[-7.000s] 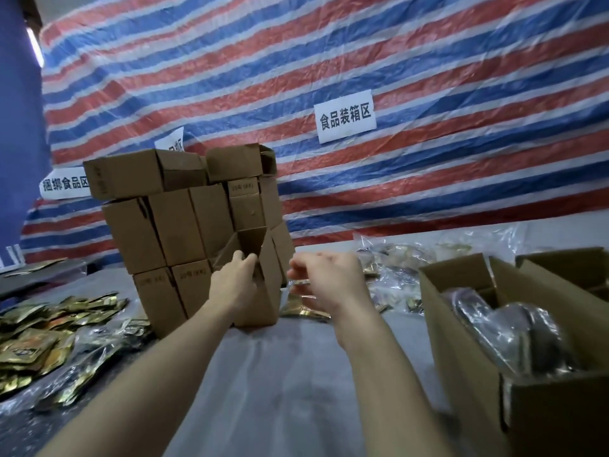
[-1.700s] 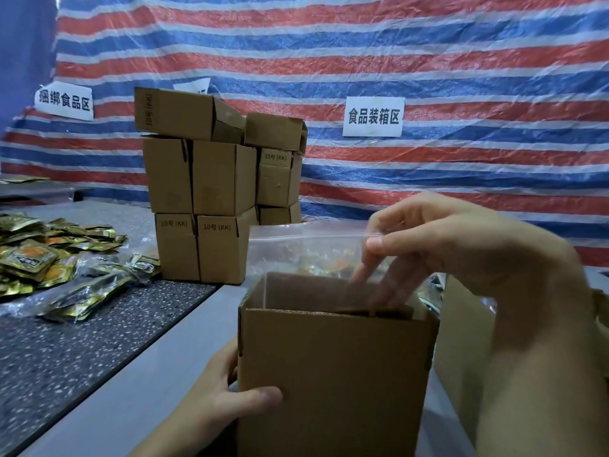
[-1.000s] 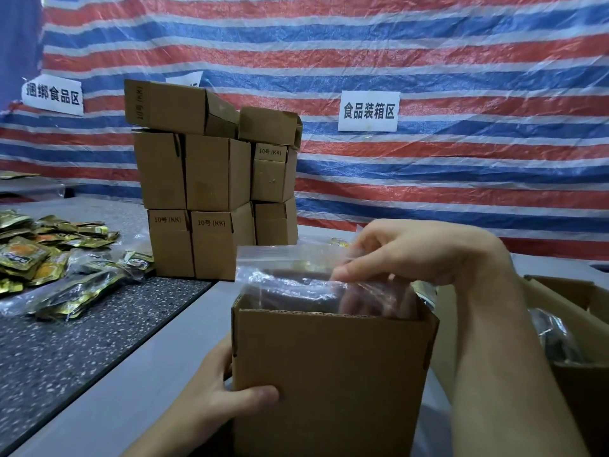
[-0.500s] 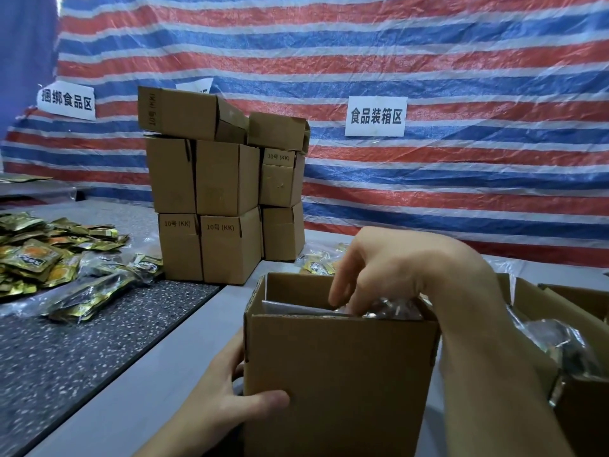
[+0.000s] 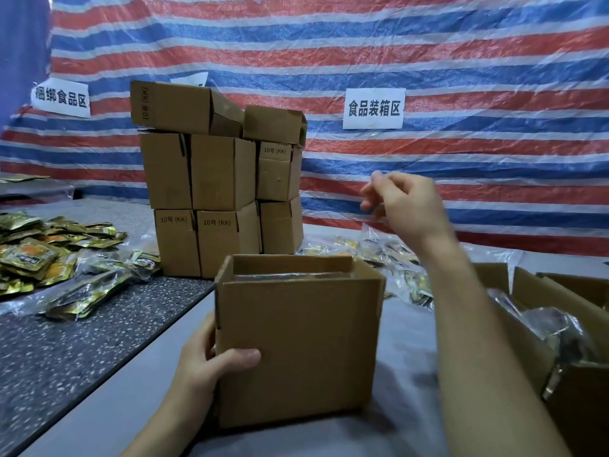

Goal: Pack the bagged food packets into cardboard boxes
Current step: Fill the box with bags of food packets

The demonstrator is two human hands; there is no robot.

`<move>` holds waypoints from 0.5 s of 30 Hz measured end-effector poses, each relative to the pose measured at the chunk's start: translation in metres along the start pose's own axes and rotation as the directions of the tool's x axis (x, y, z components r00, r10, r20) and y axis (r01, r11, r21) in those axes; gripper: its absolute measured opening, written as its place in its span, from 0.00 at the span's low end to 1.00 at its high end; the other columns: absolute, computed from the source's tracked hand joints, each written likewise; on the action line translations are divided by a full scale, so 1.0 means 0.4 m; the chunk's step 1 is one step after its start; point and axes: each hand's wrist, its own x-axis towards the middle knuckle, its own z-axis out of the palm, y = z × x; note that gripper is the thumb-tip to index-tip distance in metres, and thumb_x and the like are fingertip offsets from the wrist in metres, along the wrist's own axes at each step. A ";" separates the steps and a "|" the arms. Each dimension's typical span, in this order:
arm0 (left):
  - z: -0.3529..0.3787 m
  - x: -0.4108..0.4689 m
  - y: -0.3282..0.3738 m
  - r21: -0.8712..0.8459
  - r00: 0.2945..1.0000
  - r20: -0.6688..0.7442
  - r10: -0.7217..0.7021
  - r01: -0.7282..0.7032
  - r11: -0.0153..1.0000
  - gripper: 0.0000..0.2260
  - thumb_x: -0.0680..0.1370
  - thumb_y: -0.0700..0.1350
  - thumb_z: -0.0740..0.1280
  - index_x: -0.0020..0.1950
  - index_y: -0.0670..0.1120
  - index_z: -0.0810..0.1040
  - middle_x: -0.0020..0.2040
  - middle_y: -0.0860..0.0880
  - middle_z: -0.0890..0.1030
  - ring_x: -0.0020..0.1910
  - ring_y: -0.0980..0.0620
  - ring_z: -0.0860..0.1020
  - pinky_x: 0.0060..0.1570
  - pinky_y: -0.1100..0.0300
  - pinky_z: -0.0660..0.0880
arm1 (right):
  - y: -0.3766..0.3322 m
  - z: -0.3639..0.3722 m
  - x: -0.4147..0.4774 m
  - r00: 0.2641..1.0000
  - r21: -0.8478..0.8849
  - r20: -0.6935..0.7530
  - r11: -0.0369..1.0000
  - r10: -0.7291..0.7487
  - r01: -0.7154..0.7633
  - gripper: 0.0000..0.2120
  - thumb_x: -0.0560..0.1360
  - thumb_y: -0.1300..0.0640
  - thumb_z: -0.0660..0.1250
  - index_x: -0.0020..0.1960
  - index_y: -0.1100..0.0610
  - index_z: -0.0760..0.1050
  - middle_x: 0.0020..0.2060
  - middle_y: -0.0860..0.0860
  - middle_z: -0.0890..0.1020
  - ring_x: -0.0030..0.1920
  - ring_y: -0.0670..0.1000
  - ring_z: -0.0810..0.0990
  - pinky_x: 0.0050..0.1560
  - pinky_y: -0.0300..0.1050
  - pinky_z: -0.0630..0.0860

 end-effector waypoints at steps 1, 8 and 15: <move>-0.004 0.005 -0.003 -0.024 1.000 -0.026 0.004 -0.004 1.000 0.27 0.52 0.46 0.78 0.51 0.49 0.85 0.48 0.40 0.87 0.42 0.44 0.86 0.35 0.57 0.82 | 0.031 0.017 0.006 0.994 0.059 -0.106 0.998 0.030 -0.024 0.14 0.82 0.51 0.62 0.42 0.53 0.80 0.34 0.48 0.83 0.34 0.42 0.80 0.34 0.36 0.76; -0.023 0.022 -0.015 -0.081 0.995 -0.096 -0.004 -0.003 0.997 0.22 0.55 0.39 0.74 0.48 0.51 0.86 0.45 0.42 0.87 0.38 0.45 0.86 0.31 0.57 0.81 | 0.317 0.144 -0.008 0.770 0.515 -0.026 0.669 0.637 -0.536 0.05 0.81 0.58 0.63 0.52 0.56 0.77 0.53 0.56 0.81 0.46 0.54 0.82 0.42 0.49 0.80; -0.016 0.017 -0.015 -0.025 0.999 -0.030 -0.015 0.015 1.000 0.30 0.50 0.48 0.79 0.53 0.50 0.85 0.50 0.40 0.87 0.45 0.40 0.86 0.36 0.54 0.83 | 0.435 0.185 -0.030 0.628 0.858 0.245 0.136 0.739 -0.495 0.24 0.85 0.50 0.55 0.79 0.55 0.61 0.78 0.60 0.61 0.73 0.63 0.69 0.65 0.57 0.72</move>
